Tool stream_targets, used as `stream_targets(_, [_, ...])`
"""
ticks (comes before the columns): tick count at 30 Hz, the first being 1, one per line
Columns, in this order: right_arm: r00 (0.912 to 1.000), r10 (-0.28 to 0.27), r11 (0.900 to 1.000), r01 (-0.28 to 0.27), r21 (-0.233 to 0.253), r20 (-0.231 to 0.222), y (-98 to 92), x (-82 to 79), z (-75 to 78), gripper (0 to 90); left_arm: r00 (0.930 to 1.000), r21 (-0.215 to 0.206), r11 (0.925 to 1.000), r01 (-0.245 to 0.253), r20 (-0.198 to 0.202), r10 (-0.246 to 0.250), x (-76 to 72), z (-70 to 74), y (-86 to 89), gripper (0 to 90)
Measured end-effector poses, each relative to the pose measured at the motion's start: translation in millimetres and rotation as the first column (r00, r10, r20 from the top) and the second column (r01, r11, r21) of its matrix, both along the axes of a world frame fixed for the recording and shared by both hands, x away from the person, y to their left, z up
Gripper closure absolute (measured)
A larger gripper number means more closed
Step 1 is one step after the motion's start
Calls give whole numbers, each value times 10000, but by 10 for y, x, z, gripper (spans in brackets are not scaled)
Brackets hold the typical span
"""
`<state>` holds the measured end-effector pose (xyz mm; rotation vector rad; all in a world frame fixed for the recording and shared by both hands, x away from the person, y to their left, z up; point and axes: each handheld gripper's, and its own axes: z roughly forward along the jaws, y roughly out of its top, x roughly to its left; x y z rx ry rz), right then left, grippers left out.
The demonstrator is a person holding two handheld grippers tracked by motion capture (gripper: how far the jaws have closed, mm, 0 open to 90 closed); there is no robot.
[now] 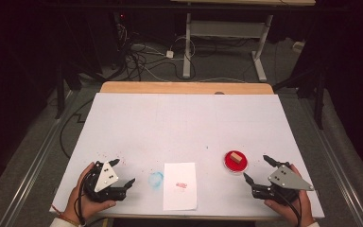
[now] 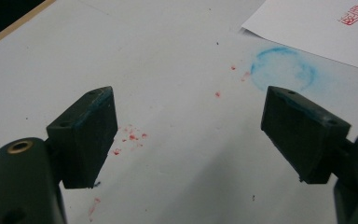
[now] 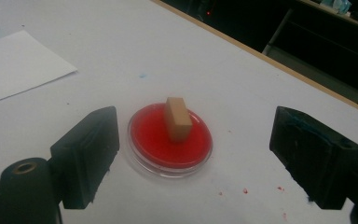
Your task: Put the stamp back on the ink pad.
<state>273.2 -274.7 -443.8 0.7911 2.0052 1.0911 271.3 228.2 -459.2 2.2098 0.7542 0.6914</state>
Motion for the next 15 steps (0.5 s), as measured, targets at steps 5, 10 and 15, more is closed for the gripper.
stream_targets(5, [10000, -7, 10000, 7, 39, -12, 5, 9, -2, 163, 10000, -37, 10000, -16, -54, 16, 3, -4, 6, 182])
stream_targets(10, [10000, 4, 10000, -4, 6, -65, 14, 28, -11, 163, 9999, -21, 10000, -80, -97, 80, 13, -5, 13, 181])
stream_targets(15, [9999, -7, 10000, 7, 65, -122, 7, 48, -18, 162, 9998, -117, 9998, -183, -107, 182, 43, 1, 16, 181])
